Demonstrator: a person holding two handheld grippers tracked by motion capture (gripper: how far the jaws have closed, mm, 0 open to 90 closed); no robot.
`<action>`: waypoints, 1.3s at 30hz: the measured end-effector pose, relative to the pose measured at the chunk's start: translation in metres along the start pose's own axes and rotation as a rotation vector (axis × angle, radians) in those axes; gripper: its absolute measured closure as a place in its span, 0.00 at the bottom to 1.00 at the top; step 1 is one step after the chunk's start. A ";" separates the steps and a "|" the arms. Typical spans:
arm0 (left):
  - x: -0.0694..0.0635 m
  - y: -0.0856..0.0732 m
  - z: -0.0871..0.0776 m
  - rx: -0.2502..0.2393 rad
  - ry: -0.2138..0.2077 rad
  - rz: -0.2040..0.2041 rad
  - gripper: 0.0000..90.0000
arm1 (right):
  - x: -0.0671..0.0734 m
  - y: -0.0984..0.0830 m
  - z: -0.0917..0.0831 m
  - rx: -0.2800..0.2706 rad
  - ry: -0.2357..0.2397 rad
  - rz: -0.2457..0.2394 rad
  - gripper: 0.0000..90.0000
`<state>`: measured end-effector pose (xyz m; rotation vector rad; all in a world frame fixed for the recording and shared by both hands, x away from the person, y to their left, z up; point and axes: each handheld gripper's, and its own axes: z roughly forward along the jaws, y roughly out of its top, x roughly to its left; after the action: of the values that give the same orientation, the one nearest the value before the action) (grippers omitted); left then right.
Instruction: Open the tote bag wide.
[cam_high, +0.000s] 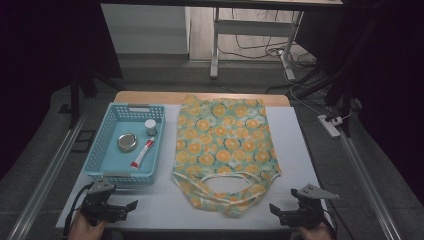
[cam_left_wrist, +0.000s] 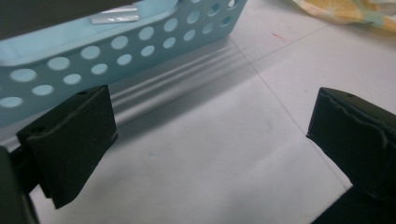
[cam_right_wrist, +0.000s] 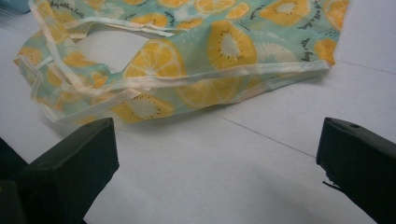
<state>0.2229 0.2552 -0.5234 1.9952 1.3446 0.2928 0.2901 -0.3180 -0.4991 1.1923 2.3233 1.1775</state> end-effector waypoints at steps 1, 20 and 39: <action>0.001 0.000 0.000 -0.003 -0.012 -0.002 0.02 | 0.000 0.000 0.000 0.001 0.005 -0.003 0.00; 0.002 -0.001 -0.001 -0.008 -0.048 0.005 0.01 | 0.003 0.002 0.003 0.024 0.026 -0.034 0.00; 0.006 -0.002 -0.002 -0.021 -0.079 -0.019 0.01 | 0.008 0.008 0.002 0.004 0.071 -0.060 0.00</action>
<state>0.2229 0.2623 -0.5241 1.9555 1.3054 0.2162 0.2908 -0.3084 -0.4927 1.0905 2.3962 1.2143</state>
